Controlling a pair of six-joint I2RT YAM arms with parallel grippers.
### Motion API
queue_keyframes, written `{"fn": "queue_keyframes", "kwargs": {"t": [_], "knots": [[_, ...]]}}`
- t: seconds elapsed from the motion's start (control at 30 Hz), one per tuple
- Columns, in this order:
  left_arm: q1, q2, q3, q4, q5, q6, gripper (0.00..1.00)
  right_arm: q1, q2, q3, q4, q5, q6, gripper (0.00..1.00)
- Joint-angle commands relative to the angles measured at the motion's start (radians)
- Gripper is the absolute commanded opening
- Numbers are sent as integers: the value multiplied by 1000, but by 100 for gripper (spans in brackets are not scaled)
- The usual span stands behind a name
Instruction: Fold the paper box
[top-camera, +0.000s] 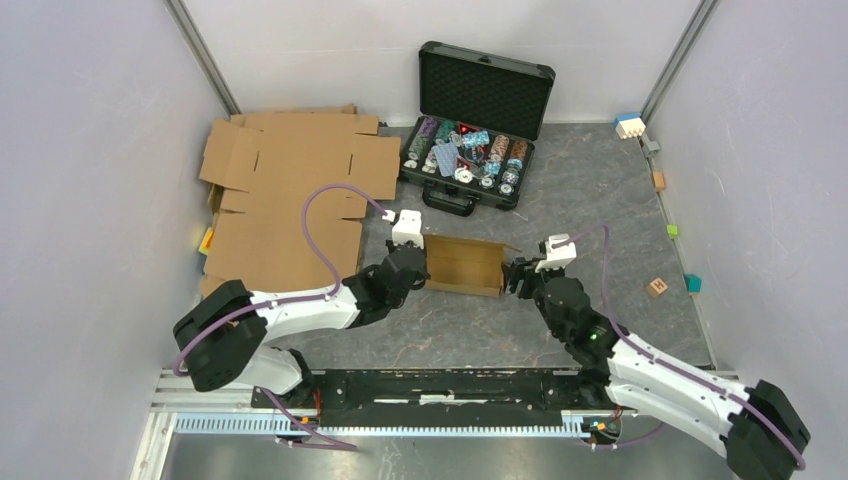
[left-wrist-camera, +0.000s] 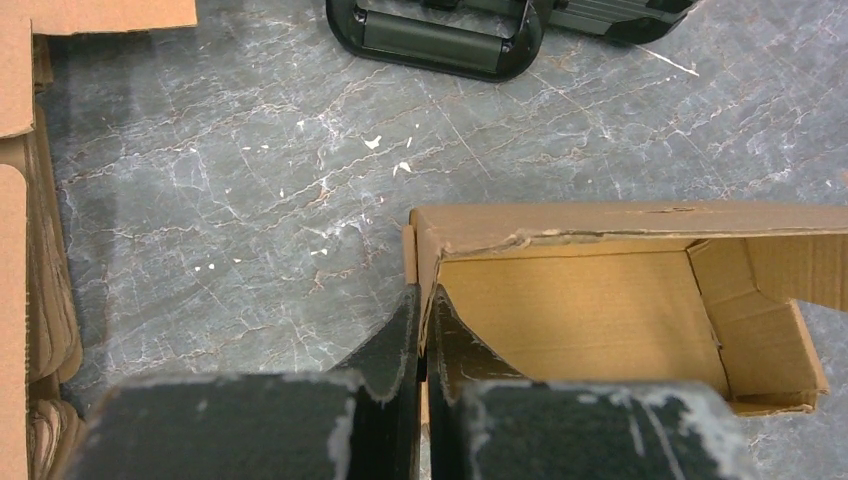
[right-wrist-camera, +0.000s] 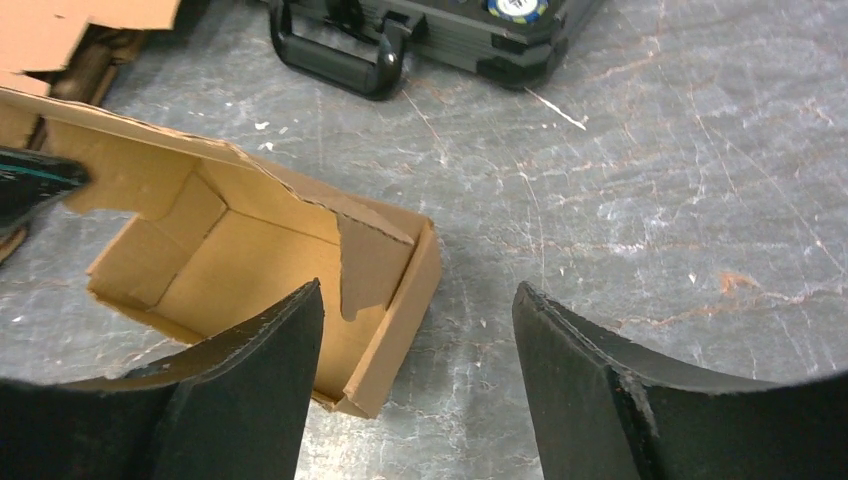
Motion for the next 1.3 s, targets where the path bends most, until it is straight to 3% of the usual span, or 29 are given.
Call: {"fn": "queue_keyframes", "kwargs": {"t": [0.0,0.13,0.5,0.73,0.93,1.03,1.13,1.27], "knots": [[-8,0,-15,-19,-32,42,2,-4,-97,9,-62,-90,-71,76],[-9,-3,-16,-16,-31,44,2,-5,-132,53,-105,-141,-95,80],[-17,2,-17,-16,-21,48,2,-5,-92,221,-106,-245,-167,79],[-23,0,-26,-16,-4,52,3,-6,142,430,-219,-315,-187,74],[-24,-12,-35,-37,32,54,4,-6,215,414,-217,-396,-191,70],[-24,-22,-36,-51,62,51,8,-7,229,377,-224,-419,-196,66],[-24,-37,-30,-93,92,33,20,-10,245,337,-219,-445,-197,64],[-23,-47,31,-282,126,-28,26,-11,263,302,-206,-461,-193,62]]}}
